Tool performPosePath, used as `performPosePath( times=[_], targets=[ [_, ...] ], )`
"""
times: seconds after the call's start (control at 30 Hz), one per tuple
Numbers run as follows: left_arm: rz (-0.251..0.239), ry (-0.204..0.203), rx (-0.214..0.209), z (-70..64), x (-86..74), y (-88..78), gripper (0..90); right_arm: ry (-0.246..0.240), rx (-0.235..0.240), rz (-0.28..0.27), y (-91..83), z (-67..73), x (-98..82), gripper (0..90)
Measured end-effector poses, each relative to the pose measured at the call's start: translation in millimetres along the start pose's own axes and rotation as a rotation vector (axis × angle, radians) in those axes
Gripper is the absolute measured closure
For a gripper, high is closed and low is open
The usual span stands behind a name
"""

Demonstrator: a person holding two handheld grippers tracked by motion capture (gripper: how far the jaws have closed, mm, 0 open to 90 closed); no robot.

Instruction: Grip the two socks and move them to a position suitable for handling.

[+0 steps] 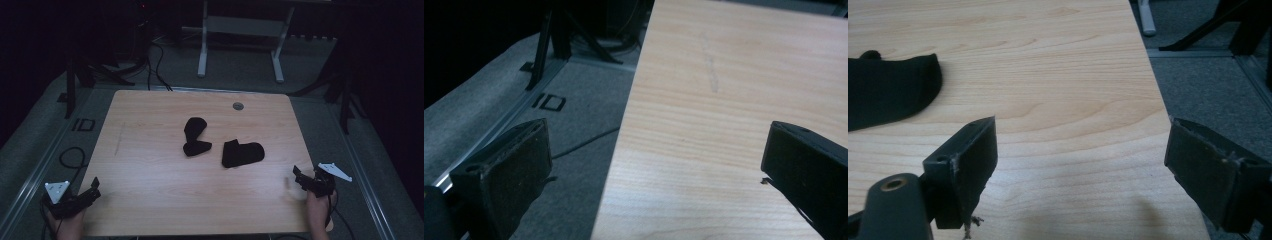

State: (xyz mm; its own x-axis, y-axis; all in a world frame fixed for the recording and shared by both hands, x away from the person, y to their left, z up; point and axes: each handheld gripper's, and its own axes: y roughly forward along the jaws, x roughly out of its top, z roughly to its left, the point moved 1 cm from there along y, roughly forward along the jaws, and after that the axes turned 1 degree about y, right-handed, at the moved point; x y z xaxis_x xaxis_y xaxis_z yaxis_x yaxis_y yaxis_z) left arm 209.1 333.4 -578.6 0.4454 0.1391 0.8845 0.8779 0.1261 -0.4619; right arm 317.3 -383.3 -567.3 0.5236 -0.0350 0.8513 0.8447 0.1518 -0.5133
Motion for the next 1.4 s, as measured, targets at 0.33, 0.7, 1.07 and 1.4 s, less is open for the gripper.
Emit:
performPosePath(
  times=[0.33, 0.7, 1.07, 1.4],
  targets=[
    [0.098, 0.094, -0.088, -0.5, 3.6, 0.8, 0.3, -0.098, 0.113, 0.091, -5.8, -2.0, 4.1, 14.0],
    [0.120, 0.077, -0.330, -31.6, 28.4, 6.8, 1.0, -0.206, 0.336, 0.183, -3.2, 11.1, 29.8, 13.6],
    [0.321, 0.264, -0.491, -101.5, 55.3, 35.5, 6.0, -0.331, 0.457, 0.281, 16.9, 46.7, 57.3, 13.8],
    [0.368, 0.396, -0.580, -172.2, 66.1, 59.0, 14.9, -0.352, 0.464, 0.354, 44.5, 76.6, 59.2, 12.9]
  ],
)
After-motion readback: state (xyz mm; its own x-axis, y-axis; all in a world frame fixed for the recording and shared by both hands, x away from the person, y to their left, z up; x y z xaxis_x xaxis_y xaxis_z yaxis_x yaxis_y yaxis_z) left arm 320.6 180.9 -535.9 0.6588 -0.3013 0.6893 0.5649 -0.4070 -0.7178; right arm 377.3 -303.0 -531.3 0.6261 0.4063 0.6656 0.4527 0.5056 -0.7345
